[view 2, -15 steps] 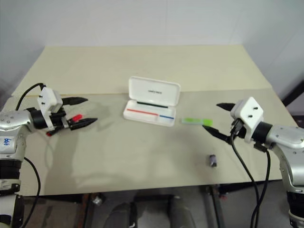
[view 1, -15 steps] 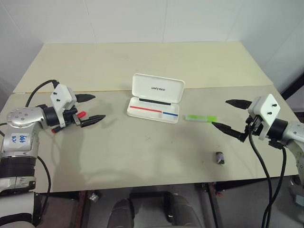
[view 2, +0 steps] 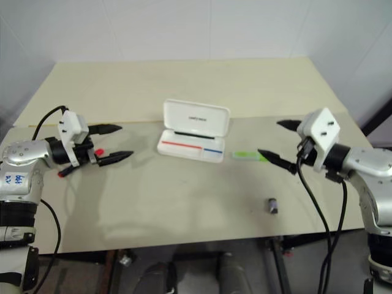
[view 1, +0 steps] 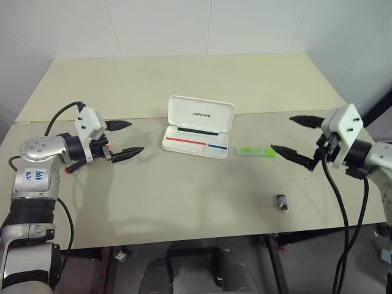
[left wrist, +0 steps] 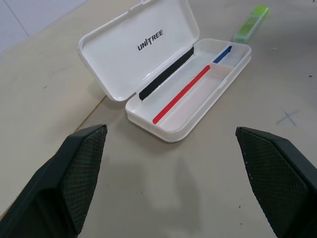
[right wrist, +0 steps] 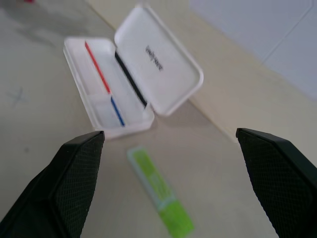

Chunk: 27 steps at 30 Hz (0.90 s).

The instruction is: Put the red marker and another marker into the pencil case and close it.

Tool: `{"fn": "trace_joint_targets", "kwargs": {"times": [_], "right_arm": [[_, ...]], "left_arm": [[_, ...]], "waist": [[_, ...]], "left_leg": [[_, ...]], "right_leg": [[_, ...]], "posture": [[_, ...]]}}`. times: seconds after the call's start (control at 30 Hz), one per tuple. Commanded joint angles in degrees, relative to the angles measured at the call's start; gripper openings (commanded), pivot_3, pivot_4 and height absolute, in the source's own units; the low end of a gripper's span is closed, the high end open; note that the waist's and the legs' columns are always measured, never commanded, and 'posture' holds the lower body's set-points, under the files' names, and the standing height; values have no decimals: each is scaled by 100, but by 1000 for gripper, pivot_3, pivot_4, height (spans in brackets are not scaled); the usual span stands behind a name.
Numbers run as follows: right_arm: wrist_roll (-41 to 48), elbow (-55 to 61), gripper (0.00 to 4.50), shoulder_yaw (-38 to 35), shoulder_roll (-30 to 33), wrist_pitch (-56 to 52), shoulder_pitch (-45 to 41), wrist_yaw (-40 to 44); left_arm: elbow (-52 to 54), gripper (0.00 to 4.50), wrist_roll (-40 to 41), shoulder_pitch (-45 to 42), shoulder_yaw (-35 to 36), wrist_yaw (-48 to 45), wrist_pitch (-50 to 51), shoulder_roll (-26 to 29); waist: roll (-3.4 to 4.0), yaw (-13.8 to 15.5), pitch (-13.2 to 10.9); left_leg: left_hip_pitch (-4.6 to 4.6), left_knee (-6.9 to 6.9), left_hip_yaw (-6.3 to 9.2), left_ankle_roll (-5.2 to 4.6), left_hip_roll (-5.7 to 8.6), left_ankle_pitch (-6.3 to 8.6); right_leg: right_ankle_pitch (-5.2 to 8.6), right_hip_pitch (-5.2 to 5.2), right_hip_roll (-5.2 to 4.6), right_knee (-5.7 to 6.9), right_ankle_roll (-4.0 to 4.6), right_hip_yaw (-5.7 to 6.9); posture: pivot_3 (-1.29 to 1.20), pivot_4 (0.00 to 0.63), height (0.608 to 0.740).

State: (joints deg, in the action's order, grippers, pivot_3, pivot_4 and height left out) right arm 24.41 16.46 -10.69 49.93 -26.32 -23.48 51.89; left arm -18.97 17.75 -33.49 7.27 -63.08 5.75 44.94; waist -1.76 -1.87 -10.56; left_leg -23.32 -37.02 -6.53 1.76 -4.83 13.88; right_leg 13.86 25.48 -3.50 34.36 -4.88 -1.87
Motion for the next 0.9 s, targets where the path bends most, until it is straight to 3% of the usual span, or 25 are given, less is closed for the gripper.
{"fn": "trace_joint_targets", "kwargs": {"times": [0.03, 0.13, 0.33, 0.6, 0.9], "right_arm": [[49, 453, 4500, 403, 18, -322, -243, -10], [-31, 598, 3910, 994, -198, -817, -682, -218], [-384, 109, 1780, 1772, -435, -735, -1074, 11], [-1283, -1661, 1780, 2745, -1270, -6, -2104, 283], [-1914, -3372, 1780, 3115, -1832, 994, -2585, 871]], "left_arm": [[116, 4480, 142, -124, 124, -140, 123, 129], [422, 4500, 528, -131, 257, -162, 815, 88], [559, 4500, 321, -5, 50, -440, 722, 247], [558, 4500, 114, 135, 47, -628, 362, 484], [1162, 4500, 270, 481, 231, -485, 565, 577]], "waist": [[0, 4, 0], [-1, -11, -1], [-4, 12, -2], [-4, -50, -2], [-5, -65, -4]], "left_leg": [[1, 1, 0, 0, 0, 0], [0, 0, -8, -1, 0, 0], [-1, 7, -14, -5, 0, 8], [-2, 9, -22, -6, -3, 10], [-6, 13, -26, -4, -4, 13]], "right_leg": [[0, 0, 0, 0, 1, -2], [1, 3, -1, -1, 2, -9], [3, 5, 0, -6, 4, -12], [3, 13, 2, -5, 5, -15], [4, 23, 2, 10, 4, -15]], "posture": [[0, 150, 740], [0, 150, 740], [0, 150, 740], [0, 150, 740], [0, 150, 740]]}}
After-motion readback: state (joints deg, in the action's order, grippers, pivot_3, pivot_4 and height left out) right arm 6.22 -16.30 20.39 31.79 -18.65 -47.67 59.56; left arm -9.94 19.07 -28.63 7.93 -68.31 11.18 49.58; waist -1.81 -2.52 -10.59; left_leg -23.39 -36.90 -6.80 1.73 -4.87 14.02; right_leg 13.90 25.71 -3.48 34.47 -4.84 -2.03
